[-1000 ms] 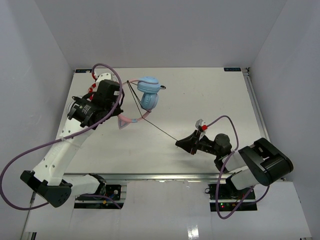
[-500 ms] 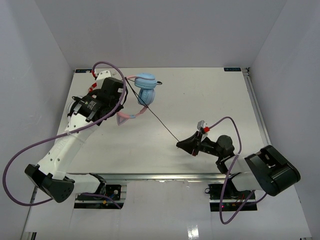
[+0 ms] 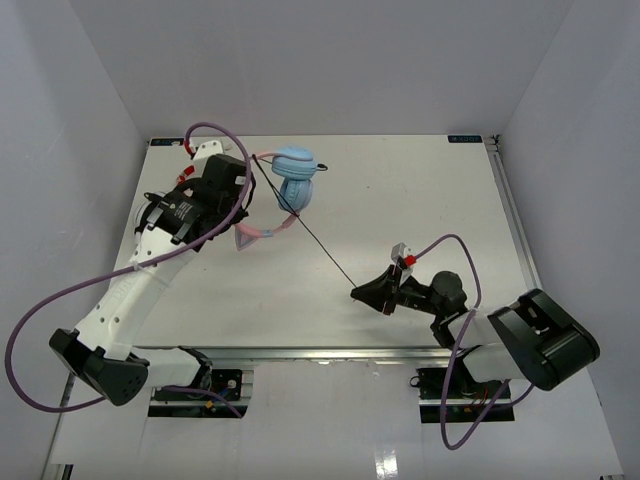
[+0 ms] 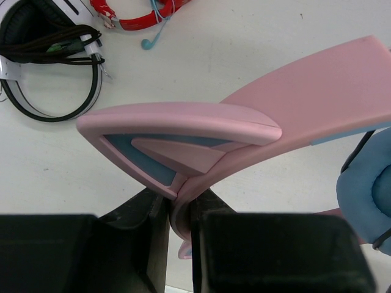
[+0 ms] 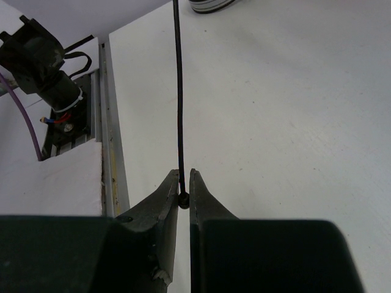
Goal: Wrap the headphones
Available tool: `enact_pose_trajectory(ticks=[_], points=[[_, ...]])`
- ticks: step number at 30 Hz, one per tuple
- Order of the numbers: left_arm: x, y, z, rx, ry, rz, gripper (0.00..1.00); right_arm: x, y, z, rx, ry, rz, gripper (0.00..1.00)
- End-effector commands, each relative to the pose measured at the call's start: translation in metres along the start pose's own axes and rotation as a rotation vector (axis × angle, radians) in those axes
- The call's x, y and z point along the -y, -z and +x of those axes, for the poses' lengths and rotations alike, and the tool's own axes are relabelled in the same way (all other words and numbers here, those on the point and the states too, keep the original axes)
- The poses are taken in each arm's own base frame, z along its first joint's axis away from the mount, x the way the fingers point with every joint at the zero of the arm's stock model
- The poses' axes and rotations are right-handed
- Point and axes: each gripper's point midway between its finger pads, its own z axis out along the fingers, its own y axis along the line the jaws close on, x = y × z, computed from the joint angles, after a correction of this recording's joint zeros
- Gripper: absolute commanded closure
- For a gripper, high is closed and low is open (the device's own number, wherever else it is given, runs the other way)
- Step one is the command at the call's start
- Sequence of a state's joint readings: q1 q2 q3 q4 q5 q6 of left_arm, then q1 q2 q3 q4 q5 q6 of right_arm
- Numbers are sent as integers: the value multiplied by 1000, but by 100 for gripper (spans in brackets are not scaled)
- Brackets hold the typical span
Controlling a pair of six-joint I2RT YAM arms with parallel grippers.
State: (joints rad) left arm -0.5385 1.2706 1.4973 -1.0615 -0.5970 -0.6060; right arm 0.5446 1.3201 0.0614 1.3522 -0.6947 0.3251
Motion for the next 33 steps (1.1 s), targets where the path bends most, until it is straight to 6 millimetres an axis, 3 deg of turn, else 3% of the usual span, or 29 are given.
enact_pose_trajectory(ticks=[1,9,15,21,24,28,33], points=[[17,39,-48,129,156,182,100,-23,9,-51,251,278,-65,92],[50,70,-21,26,62,484,100,-2,-16,-50,221,248,-82,92],[93,100,43,-152,-181,902,100,1,-22,-64,238,248,-115,92],[103,119,77,-220,-299,1125,100,-7,-31,-73,202,219,-246,92],[104,115,86,-234,-336,1144,100,-1,-30,-82,204,192,-240,92],[101,106,95,-230,-389,1135,100,20,-30,-97,189,142,-178,92],[100,76,109,-259,-444,1058,100,42,-36,-120,125,135,-91,92]])
